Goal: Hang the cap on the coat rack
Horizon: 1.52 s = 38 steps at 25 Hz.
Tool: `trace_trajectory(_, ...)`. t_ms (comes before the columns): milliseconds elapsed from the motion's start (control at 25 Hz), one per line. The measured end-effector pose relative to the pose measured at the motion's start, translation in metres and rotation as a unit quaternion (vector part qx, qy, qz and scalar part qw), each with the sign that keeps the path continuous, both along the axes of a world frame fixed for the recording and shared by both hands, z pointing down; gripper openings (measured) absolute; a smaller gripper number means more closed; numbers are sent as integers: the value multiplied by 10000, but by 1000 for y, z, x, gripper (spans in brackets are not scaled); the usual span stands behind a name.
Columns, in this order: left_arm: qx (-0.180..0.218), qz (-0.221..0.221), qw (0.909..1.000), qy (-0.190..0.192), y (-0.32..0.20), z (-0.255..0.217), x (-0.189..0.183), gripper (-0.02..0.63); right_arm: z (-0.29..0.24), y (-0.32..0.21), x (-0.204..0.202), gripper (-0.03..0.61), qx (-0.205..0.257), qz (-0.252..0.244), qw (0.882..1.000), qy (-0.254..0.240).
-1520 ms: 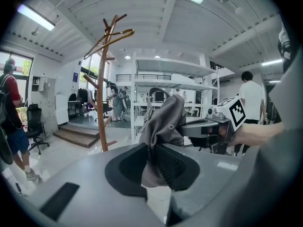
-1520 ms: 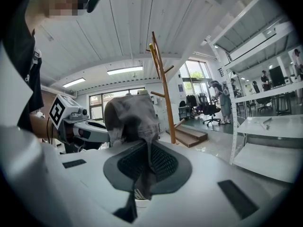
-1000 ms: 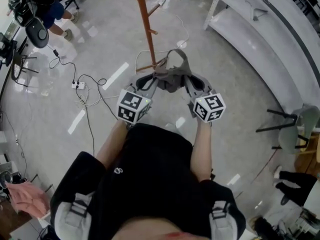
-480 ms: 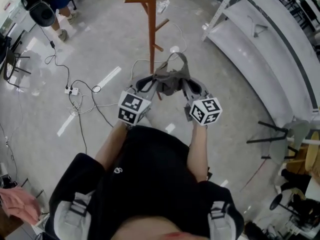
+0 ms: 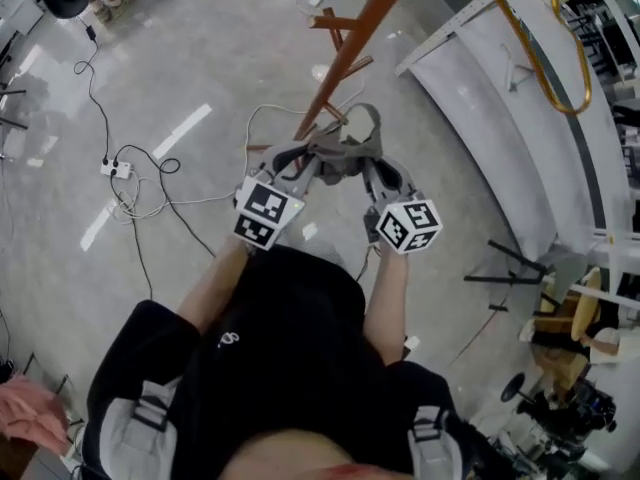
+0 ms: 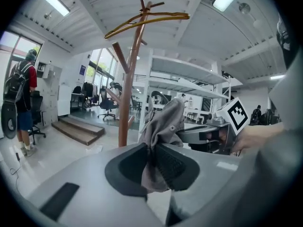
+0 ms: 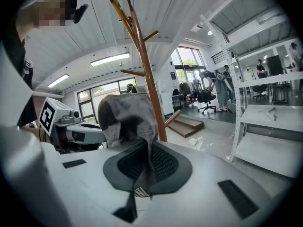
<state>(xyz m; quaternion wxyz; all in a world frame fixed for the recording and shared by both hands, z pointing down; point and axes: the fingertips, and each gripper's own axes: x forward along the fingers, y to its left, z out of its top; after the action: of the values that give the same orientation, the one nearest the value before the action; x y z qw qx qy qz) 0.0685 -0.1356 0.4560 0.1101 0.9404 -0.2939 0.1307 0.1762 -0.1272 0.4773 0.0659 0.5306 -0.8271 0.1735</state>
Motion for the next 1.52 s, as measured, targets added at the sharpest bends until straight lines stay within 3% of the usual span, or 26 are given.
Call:
trace_trajectory(320, -395, 163, 9991, -81, -16, 23, 6, 51, 27, -12, 7, 5, -434, 94, 9990, -30)
trace_trajectory(560, -605, 95, 9979, -197, -21, 44, 17, 51, 47, -23, 18, 5, -666, 25, 9977, -82)
trace_trajectory(760, -1008, -141, 9945, -249, -30, 76, 27, 51, 80, -32, 27, 5, -1036, -81, 9946, -32)
trace_trajectory(1160, -1511, -306, 9861, -627, -37, 139, 28, 51, 152, -43, 27, 5, -1821, -330, 9826, 166)
trace_trajectory(1520, -1646, -68, 9800, -1115, -52, 182, 32, 51, 206, -59, 25, 5, -2457, -504, 9664, 557)
